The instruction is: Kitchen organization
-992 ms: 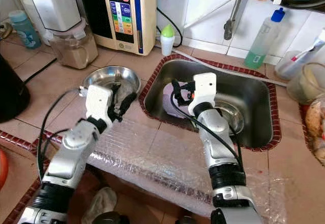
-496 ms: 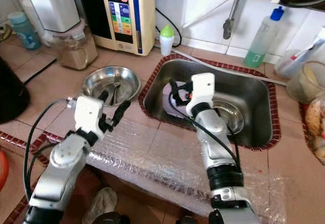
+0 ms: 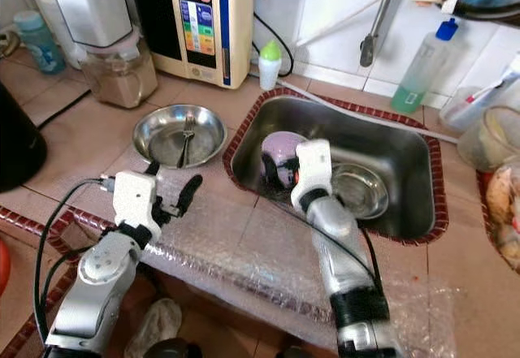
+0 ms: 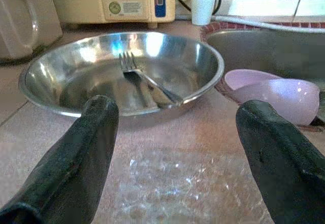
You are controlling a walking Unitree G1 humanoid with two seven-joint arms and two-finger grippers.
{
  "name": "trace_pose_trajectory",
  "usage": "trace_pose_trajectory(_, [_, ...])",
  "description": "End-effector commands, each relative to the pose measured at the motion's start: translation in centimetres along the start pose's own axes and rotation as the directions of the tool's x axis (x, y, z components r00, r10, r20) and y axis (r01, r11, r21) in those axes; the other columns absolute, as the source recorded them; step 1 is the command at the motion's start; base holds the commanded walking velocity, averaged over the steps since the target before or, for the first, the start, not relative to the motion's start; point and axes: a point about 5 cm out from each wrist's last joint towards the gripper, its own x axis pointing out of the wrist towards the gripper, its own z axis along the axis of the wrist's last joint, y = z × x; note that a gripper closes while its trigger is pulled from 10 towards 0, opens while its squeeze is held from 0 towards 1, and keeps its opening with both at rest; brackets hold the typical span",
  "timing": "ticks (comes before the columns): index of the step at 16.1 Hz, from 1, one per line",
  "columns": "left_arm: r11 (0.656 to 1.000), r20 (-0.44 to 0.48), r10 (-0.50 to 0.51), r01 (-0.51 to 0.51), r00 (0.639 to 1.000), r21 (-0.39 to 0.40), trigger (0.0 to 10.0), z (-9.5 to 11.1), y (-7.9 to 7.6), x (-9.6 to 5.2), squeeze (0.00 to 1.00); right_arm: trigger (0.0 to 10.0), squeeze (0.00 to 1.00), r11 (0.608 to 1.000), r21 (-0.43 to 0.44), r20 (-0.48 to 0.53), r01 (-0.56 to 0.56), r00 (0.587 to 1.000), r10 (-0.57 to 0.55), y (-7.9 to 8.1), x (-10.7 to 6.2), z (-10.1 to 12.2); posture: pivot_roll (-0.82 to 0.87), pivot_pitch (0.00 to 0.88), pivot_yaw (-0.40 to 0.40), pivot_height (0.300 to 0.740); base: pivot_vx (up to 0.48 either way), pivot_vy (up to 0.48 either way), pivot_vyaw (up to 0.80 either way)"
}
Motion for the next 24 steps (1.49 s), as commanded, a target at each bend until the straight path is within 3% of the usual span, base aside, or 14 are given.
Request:
trace_pose_trajectory(1, [1.000,-0.004,-0.003,0.003,1.000,0.016,10.0,-0.4,-0.2,0.0,0.00,10.0,0.00,1.000,-0.011,0.010,-0.006,1.000,0.006,0.3,-0.5,0.3,0.00,0.000,-0.045,0.740,0.000,0.000,0.00])
trace_pose_trajectory(3, [1.000,-0.007,-0.006,0.006,1.000,0.027,10.0,-0.6,-0.3,0.2,0.00,10.0,0.00,1.000,-0.005,-0.004,-0.013,1.000,0.013,0.5,-1.1,-0.1,-0.01,0.000,-0.044,0.740,0.000,0.000,0.00])
trace_pose_trajectory(4, [0.996,-0.003,-0.026,0.026,1.000,0.084,10.0,-0.8,-0.3,1.8,0.00,10.0,0.00,0.999,0.007,-0.041,-0.049,0.998,0.050,1.1,-2.2,-0.8,-0.03,0.000,-0.041,0.740,0.000,0.000,0.00])
trace_pose_trajectory(6, [0.996,-0.007,-0.016,0.017,1.000,0.089,10.0,-1.0,-0.1,2.5,0.00,10.0,0.00,0.999,0.007,-0.052,-0.050,0.997,0.050,0.8,-2.5,-1.0,-0.04,0.000,-0.035,0.740,0.000,0.000,0.00])
trace_pose_trajectory(7, [0.996,-0.010,-0.020,0.021,1.000,0.083,7.0,-1.0,-0.1,2.9,0.00,10.0,0.00,0.999,0.007,-0.059,-0.038,0.998,0.038,0.4,-2.6,-1.1,-0.05,0.000,-0.032,0.740,0.000,0.000,0.00])
trace_pose_trajectory(8, [0.996,-0.011,-0.023,0.024,1.000,0.082,1.0,-1.1,-0.2,3.1,0.00,10.0,0.00,0.999,0.006,-0.060,-0.032,0.998,0.032,0.3,-2.8,-1.0,-0.06,0.000,-0.030,0.740,0.000,0.000,0.00])
trace_pose_trajectory(9, [0.996,-0.008,-0.024,0.024,1.000,0.084,0.0,-1.1,-0.2,3.3,0.00,10.0,0.00,1.000,0.005,-0.060,-0.029,0.998,0.029,0.3,-2.9,-1.0,-0.06,0.000,-0.029,0.740,0.000,0.000,0.00])
trace_pose_trajectory(13, [0.995,0.023,0.006,-0.008,1.000,0.096,0.0,-0.9,0.7,3.5,0.00,10.0,0.00,1.000,0.003,-0.067,-0.022,0.997,0.022,0.4,-3.3,-0.8,-0.07,0.000,-0.025,0.740,0.000,0.000,0.00])
trace_pose_trajectory(17, [0.991,0.024,0.080,-0.082,0.996,0.110,0.0,-1.1,3.0,3.4,0.00,10.0,0.00,0.999,0.000,-0.067,-0.032,0.997,0.032,0.6,-3.0,-0.5,-0.06,0.000,-0.038,0.740,0.000,0.000,0.00])
trace_pose_trajectory(21, [0.985,0.039,0.114,-0.118,0.993,0.122,0.0,-0.8,4.4,3.5,0.00,10.0,0.00,0.999,-0.004,-0.066,-0.039,0.997,0.039,0.7,-2.7,-0.2,-0.05,0.000,-0.040,0.740,0.000,0.000,0.00])
trace_pose_trajectory(24, [0.985,0.052,0.117,-0.123,0.992,0.125,0.0,-0.7,4.6,3.4,0.00,10.0,0.00,0.999,-0.004,-0.064,-0.038,0.997,0.038,0.8,-2.6,-0.2,-0.05,0.000,-0.038,0.740,0.000,0.000,0.00])
